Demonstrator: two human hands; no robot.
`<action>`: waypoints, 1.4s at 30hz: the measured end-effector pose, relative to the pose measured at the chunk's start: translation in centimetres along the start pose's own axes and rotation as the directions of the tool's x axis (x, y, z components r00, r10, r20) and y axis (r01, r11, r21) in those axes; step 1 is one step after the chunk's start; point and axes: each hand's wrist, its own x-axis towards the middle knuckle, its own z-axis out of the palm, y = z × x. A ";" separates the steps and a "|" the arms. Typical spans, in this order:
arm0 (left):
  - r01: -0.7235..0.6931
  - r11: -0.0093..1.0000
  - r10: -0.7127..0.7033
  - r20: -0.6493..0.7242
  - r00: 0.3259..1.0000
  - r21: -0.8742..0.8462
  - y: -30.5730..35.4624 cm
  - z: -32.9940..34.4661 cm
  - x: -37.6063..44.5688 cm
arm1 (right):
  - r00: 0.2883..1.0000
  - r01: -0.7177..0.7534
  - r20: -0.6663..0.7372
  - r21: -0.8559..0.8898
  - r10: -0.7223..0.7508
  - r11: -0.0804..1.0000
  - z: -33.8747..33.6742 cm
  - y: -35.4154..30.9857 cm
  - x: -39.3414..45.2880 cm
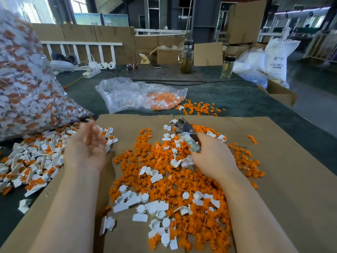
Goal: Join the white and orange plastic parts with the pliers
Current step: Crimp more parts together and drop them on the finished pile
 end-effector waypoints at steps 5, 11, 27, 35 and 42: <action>-0.194 0.679 -0.208 0.439 0.874 0.708 -2.2 2.8 -4.0 | 0.997 0.068 -0.027 0.092 -0.066 0.993 -0.2 -0.8 -0.3; -0.238 0.684 -0.359 0.603 0.712 0.689 -5.2 4.0 -6.1 | 0.970 0.243 -0.019 0.174 -0.243 0.954 -0.1 -2.3 -0.8; -0.448 -0.159 -0.020 0.451 0.893 0.880 -4.3 3.4 -4.6 | 0.979 -0.177 -0.100 -0.008 0.175 0.984 -0.4 -1.1 -0.5; -0.204 -0.480 -0.060 0.200 0.978 0.853 -5.2 2.3 -3.8 | 0.858 -0.513 -0.054 -0.167 0.512 0.842 -0.2 0.7 -0.2; -0.437 -0.073 -0.300 0.398 0.867 0.897 -5.7 3.6 -5.0 | 0.933 -0.355 0.019 -0.119 0.359 0.928 0.9 -0.1 0.1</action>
